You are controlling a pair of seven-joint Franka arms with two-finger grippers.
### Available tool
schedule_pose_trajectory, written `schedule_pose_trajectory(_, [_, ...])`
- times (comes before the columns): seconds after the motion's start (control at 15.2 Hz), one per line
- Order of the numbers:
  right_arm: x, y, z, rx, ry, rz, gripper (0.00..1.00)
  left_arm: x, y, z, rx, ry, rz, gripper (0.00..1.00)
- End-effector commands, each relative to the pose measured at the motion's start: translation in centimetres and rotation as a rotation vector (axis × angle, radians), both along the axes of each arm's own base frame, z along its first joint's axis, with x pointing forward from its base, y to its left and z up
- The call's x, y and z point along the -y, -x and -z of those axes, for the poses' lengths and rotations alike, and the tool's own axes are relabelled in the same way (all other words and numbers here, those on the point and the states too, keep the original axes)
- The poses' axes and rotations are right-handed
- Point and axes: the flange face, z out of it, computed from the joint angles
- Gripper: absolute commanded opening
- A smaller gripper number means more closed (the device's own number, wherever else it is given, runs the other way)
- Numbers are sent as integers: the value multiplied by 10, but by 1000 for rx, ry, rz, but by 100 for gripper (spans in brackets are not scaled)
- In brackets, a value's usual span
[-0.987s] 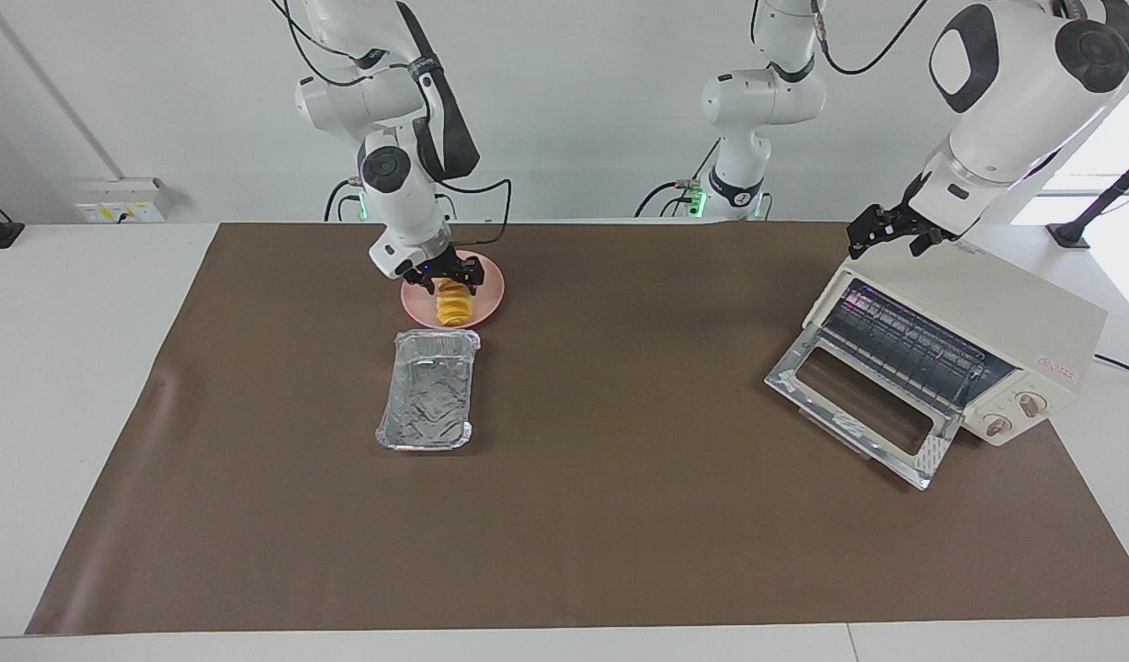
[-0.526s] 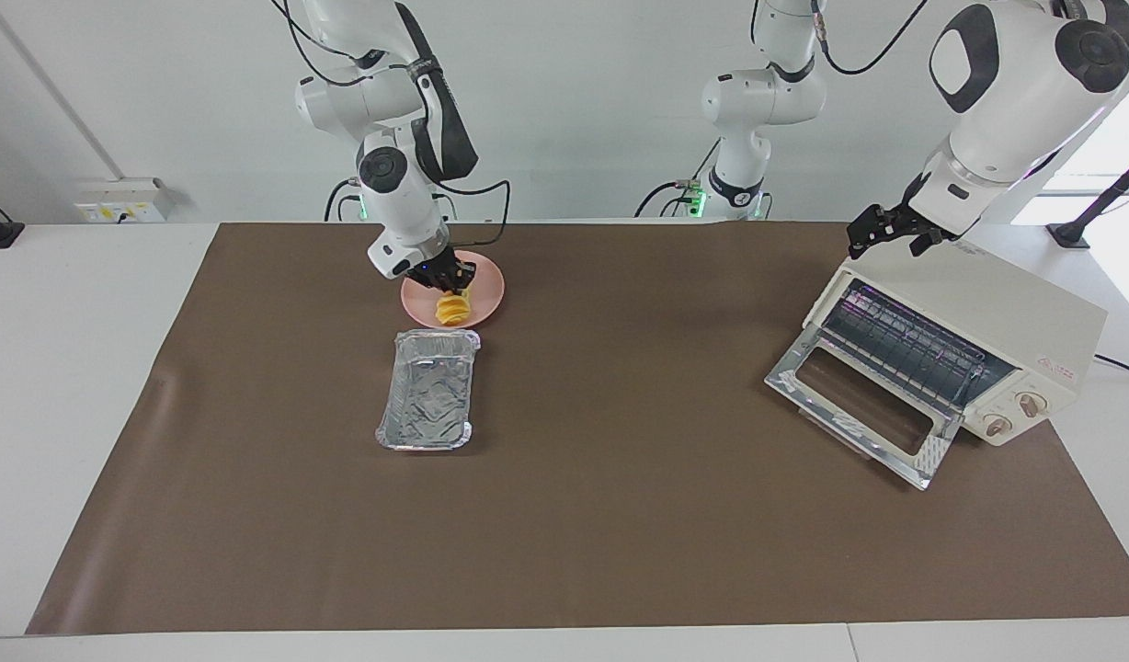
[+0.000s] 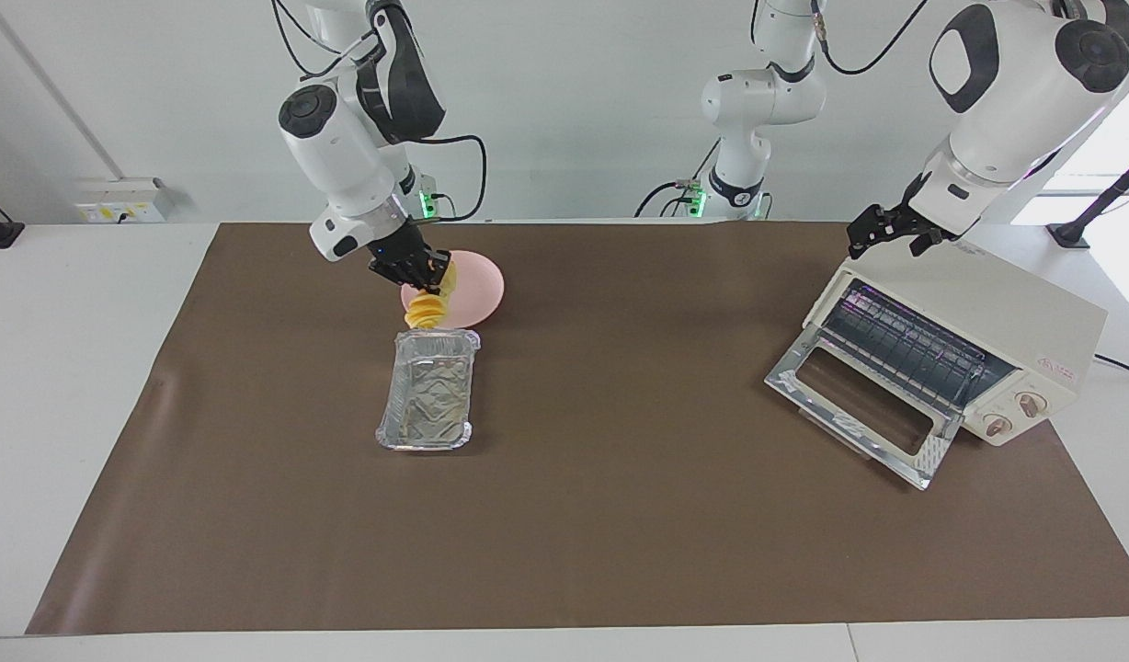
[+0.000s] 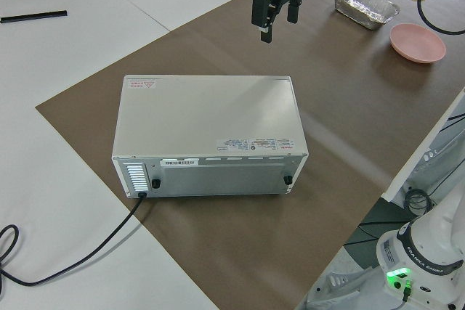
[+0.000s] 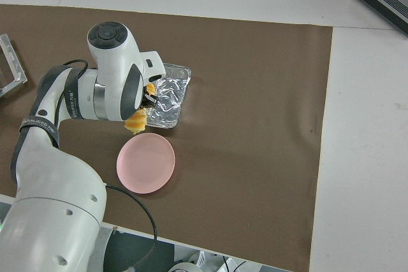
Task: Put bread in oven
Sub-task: 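Grasp the bread rolls and move them into the foil tray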
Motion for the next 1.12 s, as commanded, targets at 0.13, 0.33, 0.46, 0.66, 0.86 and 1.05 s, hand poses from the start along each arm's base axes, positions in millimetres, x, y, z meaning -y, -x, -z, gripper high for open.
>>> schedule_pose_trajectory(0.13, [8, -65, 43, 55, 4, -36, 0, -3, 4, -6, 21, -17, -1, 100])
schedule_pose_trajectory(0.33, [12, -63, 60, 58, 10, -39, 0, -3, 4, -6, 19, -17, -1, 100])
schedule_pose_trajectory(0.46, [11, -65, 77, 57, 13, -37, 0, -3, 4, -6, 21, -17, -1, 100])
schedule_pose_trajectory(0.66, [9, -59, 106, 48, 23, -36, 0, -3, 4, -6, 21, -17, -1, 100])
schedule_pose_trajectory(0.86, [10, -59, 120, 43, 28, -74, 0, -3, 4, -6, 19, -17, -1, 100])
schedule_pose_trajectory(1.05, [11, -61, 125, 49, 30, -81, 26, -3, 4, -6, 21, -17, -1, 100])
